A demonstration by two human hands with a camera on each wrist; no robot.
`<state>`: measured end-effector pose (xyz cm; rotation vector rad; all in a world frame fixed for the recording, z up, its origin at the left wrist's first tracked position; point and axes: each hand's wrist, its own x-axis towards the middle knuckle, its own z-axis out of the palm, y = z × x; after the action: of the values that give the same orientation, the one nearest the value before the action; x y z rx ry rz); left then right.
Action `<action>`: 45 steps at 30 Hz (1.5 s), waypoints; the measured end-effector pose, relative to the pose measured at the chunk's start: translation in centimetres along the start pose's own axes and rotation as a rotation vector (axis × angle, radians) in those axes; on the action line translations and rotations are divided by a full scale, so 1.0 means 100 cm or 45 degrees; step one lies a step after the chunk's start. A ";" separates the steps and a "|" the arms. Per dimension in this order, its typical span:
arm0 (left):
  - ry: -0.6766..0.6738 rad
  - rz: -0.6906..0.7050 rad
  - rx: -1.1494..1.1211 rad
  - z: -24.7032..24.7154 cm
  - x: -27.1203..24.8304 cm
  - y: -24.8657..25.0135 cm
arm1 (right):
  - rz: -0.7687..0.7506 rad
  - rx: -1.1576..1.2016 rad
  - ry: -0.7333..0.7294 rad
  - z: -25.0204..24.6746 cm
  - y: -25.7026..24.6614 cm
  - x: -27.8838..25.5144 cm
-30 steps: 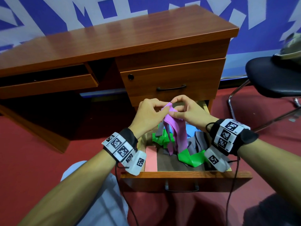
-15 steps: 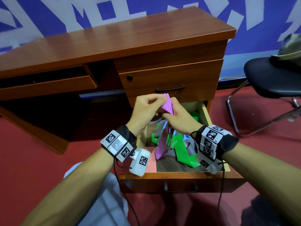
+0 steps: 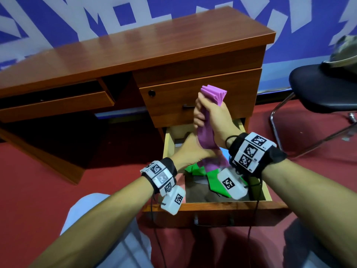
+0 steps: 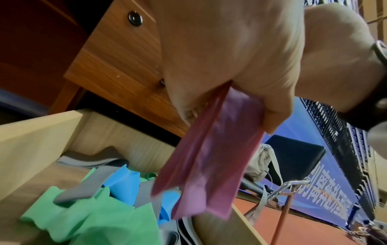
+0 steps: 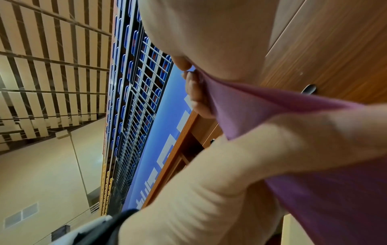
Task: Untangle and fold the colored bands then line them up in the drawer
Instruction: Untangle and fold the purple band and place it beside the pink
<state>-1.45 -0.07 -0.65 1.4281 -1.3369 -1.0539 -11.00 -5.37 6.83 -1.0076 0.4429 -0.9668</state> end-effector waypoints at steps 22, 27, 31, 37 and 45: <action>-0.070 -0.183 0.737 0.015 -0.008 -0.015 | -0.084 0.340 0.669 -0.069 -0.033 0.015; -0.006 -0.128 0.940 0.001 -0.008 -0.016 | -0.089 0.311 0.750 -0.082 -0.029 0.021; -0.036 -0.146 1.075 -0.006 -0.008 -0.010 | -0.070 0.439 0.694 -0.086 -0.027 0.023; -0.175 -0.250 0.878 -0.014 -0.013 0.006 | -0.043 0.398 0.784 -0.096 -0.024 0.027; -0.096 -0.607 -0.182 -0.032 -0.018 0.024 | 0.002 0.474 0.825 -0.112 -0.022 0.028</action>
<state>0.95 1.88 2.48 1.6518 -0.9662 -1.4914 -18.46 -13.81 3.45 -0.3396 0.7620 -1.3139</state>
